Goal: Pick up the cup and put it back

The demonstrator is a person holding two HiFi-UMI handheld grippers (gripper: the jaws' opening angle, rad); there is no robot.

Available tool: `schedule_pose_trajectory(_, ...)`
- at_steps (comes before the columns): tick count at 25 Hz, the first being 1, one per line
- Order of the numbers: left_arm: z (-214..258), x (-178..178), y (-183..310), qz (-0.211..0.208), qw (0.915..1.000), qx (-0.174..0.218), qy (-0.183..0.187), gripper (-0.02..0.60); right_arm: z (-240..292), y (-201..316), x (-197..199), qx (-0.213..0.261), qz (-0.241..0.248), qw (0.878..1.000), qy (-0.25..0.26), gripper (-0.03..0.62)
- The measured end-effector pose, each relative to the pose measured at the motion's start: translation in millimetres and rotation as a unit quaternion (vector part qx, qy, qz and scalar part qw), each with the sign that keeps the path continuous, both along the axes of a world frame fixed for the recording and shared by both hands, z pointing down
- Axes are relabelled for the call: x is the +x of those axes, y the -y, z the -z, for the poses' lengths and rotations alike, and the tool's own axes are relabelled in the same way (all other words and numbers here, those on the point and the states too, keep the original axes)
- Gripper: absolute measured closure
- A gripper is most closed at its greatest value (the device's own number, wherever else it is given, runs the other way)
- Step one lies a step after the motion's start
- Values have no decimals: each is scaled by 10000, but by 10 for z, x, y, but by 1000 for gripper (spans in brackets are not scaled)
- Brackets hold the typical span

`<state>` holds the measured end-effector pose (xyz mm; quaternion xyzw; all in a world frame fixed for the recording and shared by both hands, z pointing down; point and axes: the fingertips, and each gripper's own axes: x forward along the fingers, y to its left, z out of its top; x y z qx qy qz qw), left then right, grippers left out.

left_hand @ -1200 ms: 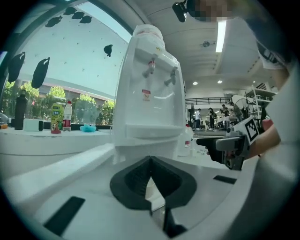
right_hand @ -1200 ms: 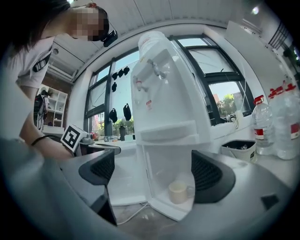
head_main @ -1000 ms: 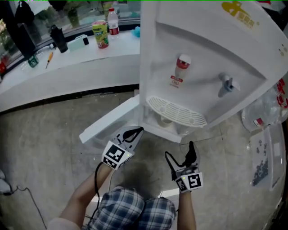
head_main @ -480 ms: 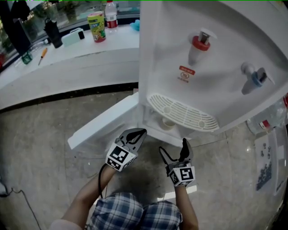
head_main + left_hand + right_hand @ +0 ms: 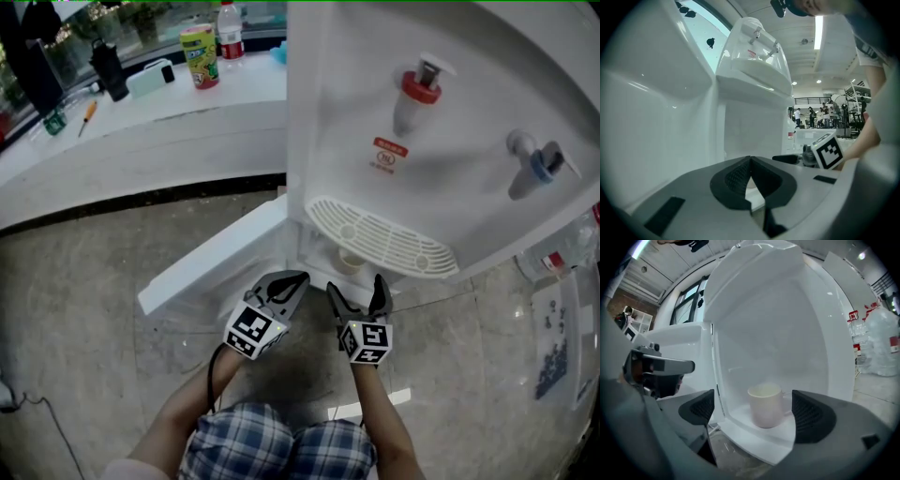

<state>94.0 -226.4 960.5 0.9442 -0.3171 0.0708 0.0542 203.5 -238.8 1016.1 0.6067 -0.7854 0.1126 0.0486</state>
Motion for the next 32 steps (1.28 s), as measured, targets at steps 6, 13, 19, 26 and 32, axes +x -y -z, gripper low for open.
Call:
schedule_pose_trajectory(6,-15,10,-43,-56,10000,-25,7,557,-203,304,55,-387,-413,9984,30,83)
schedule_pose_trajectory(13,-26,0,-48,-44,10000,-43,-11,557,-431,494,76,-870,-544,9947,-89,83)
schedule_pose_trajectory(19,-52,-34,-26,-20,10000,-59,-8,557,-458,592,-17,-879,-435,9950,-202,84)
schedule_pose_trajectory(26,-66,-88,-4,8,10000,-76,2,557,-541,769,15,-1107,-530,9921,-257,85)
schedule_pose_trajectory(32,-72,-105,-14,8,10000,-95,-20,557,-585,800,96,-1274,-698,9892,-173,136)
